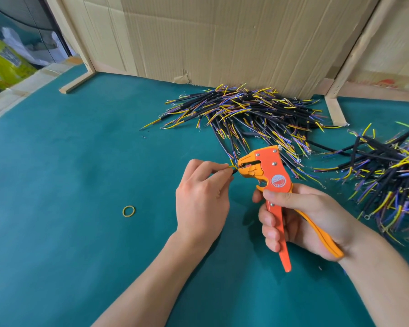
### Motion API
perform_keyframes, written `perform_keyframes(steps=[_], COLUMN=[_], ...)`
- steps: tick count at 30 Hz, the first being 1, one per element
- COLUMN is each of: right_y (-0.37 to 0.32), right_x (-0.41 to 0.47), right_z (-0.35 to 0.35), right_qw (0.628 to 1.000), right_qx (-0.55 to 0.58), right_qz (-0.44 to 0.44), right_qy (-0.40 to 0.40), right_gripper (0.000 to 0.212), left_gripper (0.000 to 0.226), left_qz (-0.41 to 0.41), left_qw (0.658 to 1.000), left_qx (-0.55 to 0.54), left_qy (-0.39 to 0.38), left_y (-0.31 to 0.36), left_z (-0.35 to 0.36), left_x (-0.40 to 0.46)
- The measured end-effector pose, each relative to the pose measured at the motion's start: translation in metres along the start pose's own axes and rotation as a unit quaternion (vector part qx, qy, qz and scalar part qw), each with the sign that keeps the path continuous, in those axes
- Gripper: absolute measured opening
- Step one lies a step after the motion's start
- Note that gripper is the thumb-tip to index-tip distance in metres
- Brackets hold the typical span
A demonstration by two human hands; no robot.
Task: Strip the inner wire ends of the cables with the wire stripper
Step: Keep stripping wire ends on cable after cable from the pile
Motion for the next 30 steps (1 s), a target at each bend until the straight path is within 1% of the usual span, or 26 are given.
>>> perform_keyframes(steps=[13,20,24,26,28,30], right_y=[0.0009,0.0007,0.004,0.0044,0.0035,0.0003], right_x=[0.0003,-0.0001,0.0058,0.0046,0.0021,0.0011], right_z=[0.0017,0.0032,0.0064,0.0051,0.0029,-0.0034], right_qw=[1.0,1.0,0.998,0.999,0.999,0.998], right_qx=[0.001,0.0,0.019,0.02,0.033,0.06], right_qz=[0.004,-0.008,-0.031,-0.027,-0.022,-0.032], right_qy=[0.007,0.017,0.051,0.029,-0.005,-0.008], right_gripper=[0.03,0.02,0.031,0.032,0.038,0.047], left_gripper=[0.01,0.008,0.009,0.009,0.008,0.007], left_qz=[-0.003,-0.015,-0.047,-0.06,-0.063,-0.113], left_qw=[1.0,1.0,0.998,0.997,0.997,0.99], left_qx=[-0.005,-0.019,-0.029,-0.038,-0.046,-0.077], left_qy=[0.002,0.006,-0.001,-0.004,-0.011,-0.027], left_y=[-0.0002,0.0013,-0.0015,-0.0019,0.0003,-0.0018], left_z=[0.0,-0.0006,0.0013,0.0017,0.002,0.0035], left_x=[-0.0002,-0.0003,0.0009,0.0005,0.0004,0.0014])
Point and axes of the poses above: each hand's wrist, its own x-axis towards the middle knuckle, its own z-axis out of the palm, y = z × x, the point moved 2 cm from there along x, towards the middle knuckle, and after that the axes turned 8 degrees about y, right-handed, at the moved point
